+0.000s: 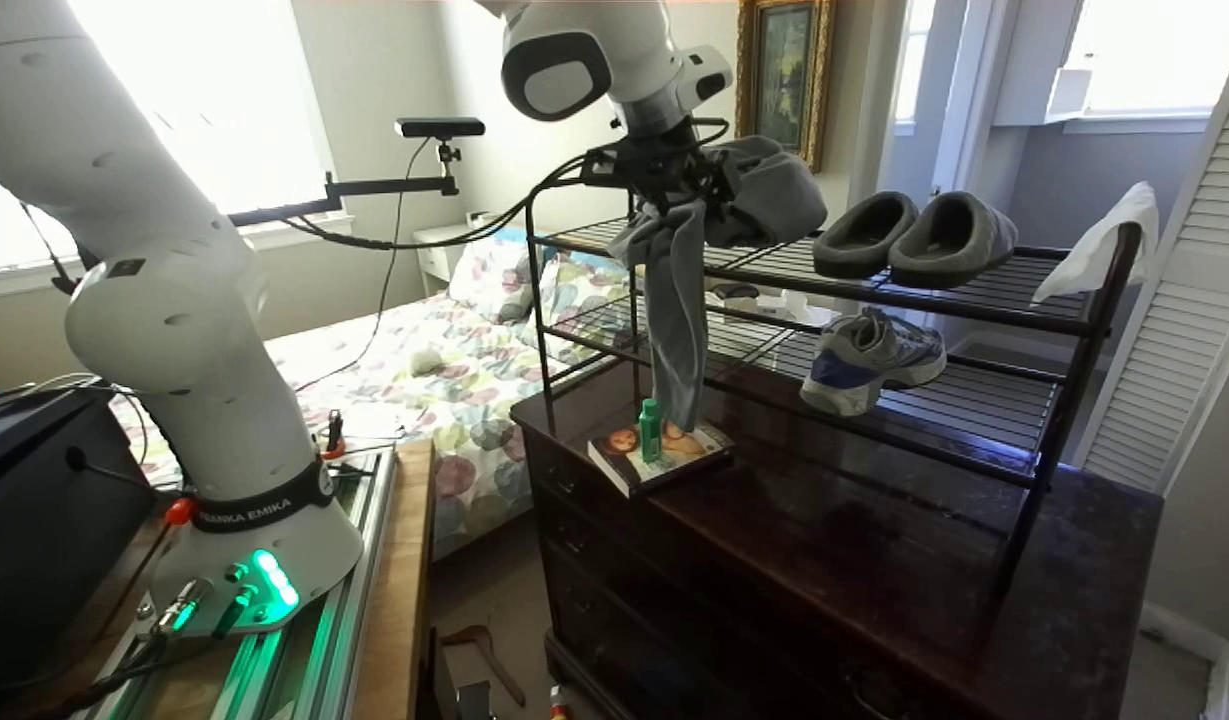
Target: Put the blue bottle on the book and put the grey cloth on the top rack
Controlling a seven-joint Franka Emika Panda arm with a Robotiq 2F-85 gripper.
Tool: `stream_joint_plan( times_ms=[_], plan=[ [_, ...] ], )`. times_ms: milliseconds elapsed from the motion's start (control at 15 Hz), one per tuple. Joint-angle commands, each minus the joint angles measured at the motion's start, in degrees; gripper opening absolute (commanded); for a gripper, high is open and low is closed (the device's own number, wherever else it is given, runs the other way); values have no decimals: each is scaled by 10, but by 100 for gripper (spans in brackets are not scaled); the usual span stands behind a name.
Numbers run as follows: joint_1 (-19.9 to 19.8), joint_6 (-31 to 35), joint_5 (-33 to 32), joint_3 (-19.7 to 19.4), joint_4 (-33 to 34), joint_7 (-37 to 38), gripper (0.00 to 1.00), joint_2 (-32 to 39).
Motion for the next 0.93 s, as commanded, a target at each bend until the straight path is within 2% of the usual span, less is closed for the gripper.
stream_joint_plan(
  times_ms=[0, 400, 867],
  plan=[
    [-17, -10, -66, -13, -63, 88, 100, -55],
    [-18, -59, -130, -69, -107, 138, 100, -91],
    [27, -62, -74, -124, -116, 61, 100, -65]
  ],
)
